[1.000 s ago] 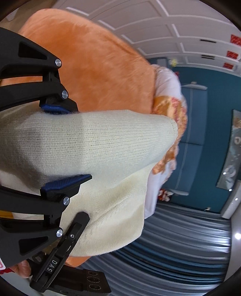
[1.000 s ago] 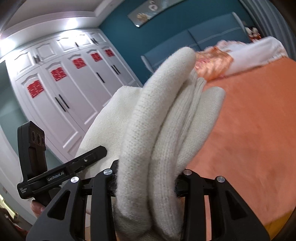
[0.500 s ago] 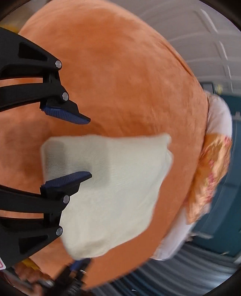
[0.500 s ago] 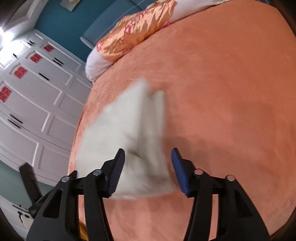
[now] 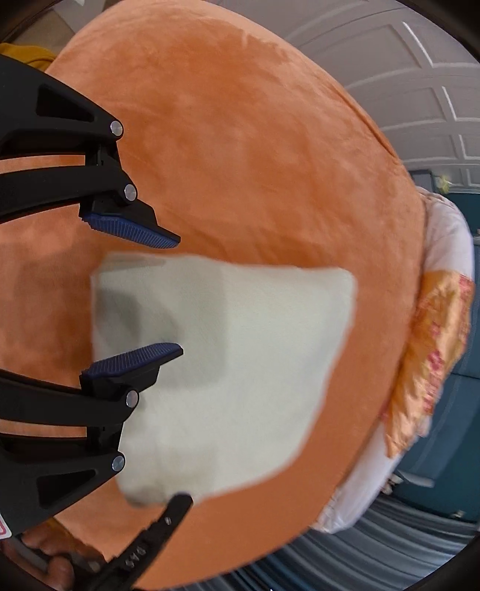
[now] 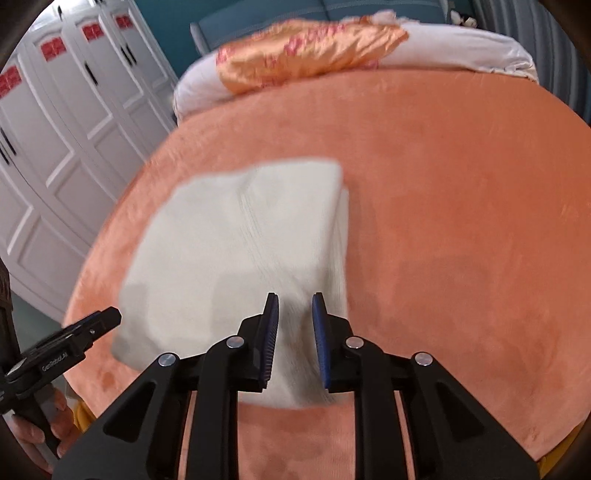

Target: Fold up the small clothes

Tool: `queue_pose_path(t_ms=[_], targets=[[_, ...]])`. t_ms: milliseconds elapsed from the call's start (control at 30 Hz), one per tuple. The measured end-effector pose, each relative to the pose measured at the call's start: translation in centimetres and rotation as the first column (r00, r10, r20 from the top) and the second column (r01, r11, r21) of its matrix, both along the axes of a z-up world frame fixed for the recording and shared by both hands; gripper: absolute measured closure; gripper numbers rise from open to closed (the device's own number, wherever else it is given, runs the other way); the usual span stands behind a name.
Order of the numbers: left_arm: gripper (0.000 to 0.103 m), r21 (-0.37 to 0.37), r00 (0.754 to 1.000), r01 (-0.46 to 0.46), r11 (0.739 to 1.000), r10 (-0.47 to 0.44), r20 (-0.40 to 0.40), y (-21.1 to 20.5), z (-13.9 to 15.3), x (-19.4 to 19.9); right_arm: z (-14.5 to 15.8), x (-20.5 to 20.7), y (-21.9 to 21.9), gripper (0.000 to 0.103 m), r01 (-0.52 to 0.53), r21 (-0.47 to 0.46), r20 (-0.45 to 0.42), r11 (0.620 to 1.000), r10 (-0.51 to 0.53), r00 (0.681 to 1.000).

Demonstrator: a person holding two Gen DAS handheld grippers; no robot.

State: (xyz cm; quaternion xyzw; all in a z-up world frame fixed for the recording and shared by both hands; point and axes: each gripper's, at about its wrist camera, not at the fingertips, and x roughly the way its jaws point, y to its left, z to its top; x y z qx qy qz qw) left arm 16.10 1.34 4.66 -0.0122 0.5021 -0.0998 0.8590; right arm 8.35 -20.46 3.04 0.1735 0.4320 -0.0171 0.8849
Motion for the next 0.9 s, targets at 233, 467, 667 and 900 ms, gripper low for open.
queue_pose_path(t_ms=[233, 467, 667, 900], targets=[[0.048, 0.038, 1.000, 0.001, 0.999, -0.002, 0.023, 0.2, -0.6, -1.4, -1.7, -1.2, 0.0, 0.085, 0.013, 0.013, -0.044, 1.000, -0.012, 0.999], [0.052, 0.052, 0.999, 0.023, 0.998, -0.024, 0.025, -1.2, 0.0, -3.5, -1.0, -2.8, 1.2, 0.085, -0.003, -0.033, -0.048, 0.999, 0.001, 0.999], [0.052, 0.077, 0.998, 0.042, 0.996, -0.045, 0.042, -2.1, 0.5, -5.1, -0.8, -3.6, 1.3, 0.085, 0.005, -0.007, -0.051, 1.000, -0.006, 0.999], [0.052, 0.108, 0.997, 0.037, 0.993, -0.044, 0.063, -2.9, 0.6, -6.6, 0.0, -6.1, 1.9, 0.084, 0.036, -0.030, -0.024, 0.999, -0.037, 0.999]])
